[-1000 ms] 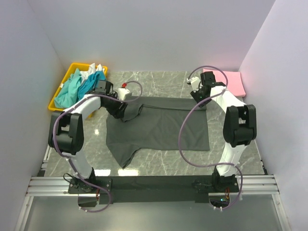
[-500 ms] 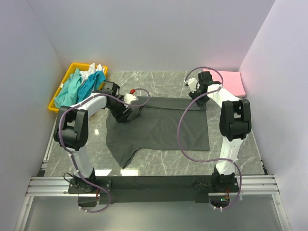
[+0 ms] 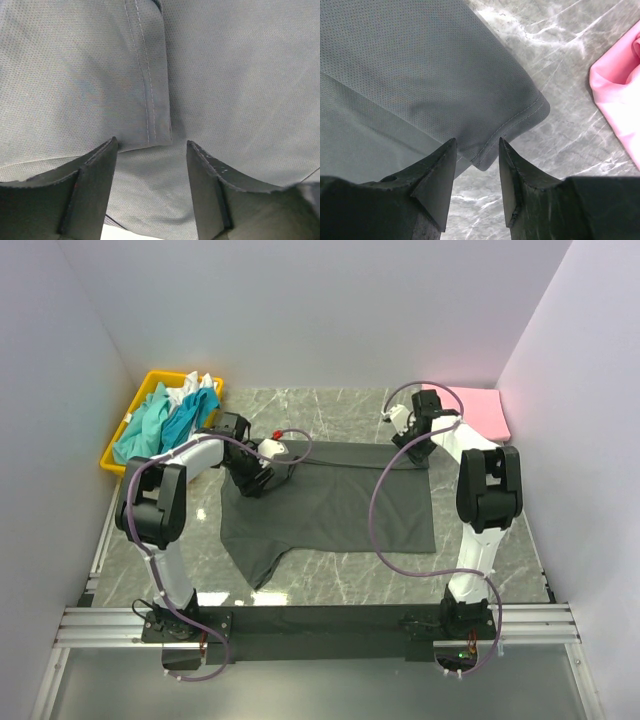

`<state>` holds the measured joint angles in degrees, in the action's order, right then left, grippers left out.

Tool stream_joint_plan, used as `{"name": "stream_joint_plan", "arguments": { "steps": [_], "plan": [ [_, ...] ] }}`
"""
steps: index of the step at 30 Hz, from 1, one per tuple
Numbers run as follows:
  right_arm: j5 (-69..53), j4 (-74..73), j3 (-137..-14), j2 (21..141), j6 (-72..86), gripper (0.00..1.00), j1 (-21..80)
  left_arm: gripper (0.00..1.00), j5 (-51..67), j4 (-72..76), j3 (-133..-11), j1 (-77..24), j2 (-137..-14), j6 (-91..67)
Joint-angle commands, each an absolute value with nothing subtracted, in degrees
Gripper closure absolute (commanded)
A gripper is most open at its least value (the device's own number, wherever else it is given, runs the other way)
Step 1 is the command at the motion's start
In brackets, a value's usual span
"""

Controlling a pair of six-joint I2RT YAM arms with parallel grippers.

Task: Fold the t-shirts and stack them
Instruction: Fold the tshirt

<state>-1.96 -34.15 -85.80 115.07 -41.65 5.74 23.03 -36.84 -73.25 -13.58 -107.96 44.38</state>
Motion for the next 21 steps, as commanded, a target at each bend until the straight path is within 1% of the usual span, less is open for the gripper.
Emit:
{"name": "stream_joint_plan", "arguments": {
  "steps": [1,5,8,9,11,12,15,16,19,21],
  "plan": [
    [-2.20,-34.28,-87.10,116.28,-42.54,0.54,5.27,0.39,23.12,-36.39,-73.92,-13.80,-108.98,46.32],
    [-2.37,-34.54,-86.75,116.19,-42.80,0.57,5.36,0.47,22.85,-35.77,-73.48,-13.80,-108.72,46.67],
    [-2.46,-34.45,-86.05,115.05,-43.15,0.55,5.10,0.61,23.11,-35.68,-73.65,-13.80,-108.63,46.50],
    [-2.81,-34.98,-86.22,114.53,-43.15,0.53,4.92,0.69,23.20,-35.68,-73.74,-13.80,-108.55,46.41],
    [-3.51,-35.68,-86.66,114.00,-43.16,0.51,4.22,0.77,23.20,-35.95,-73.83,-13.80,-108.28,46.49],
    [-4.56,-36.73,-87.53,113.56,-43.24,0.50,3.87,0.86,23.46,-36.30,-74.09,-13.80,-108.19,46.58],
    [-6.24,-39.27,-89.11,113.12,-44.21,0.50,2.81,0.98,23.64,-37.79,-74.62,-13.80,-107.84,46.84],
    [-7.02,-39.64,-89.30,113.03,-45.08,0.50,2.73,0.99,23.82,-37.97,-74.62,-13.80,-107.41,46.93],
    [-7.38,-39.73,-87.98,112.24,-46.92,0.50,2.81,0.99,23.82,-38.49,-74.62,-13.80,-106.70,46.93],
    [-7.47,-40.86,-87.89,112.58,-47.46,0.52,3.07,0.99,23.73,-38.93,-75.14,-13.80,-106.79,46.67]
  ]
}}
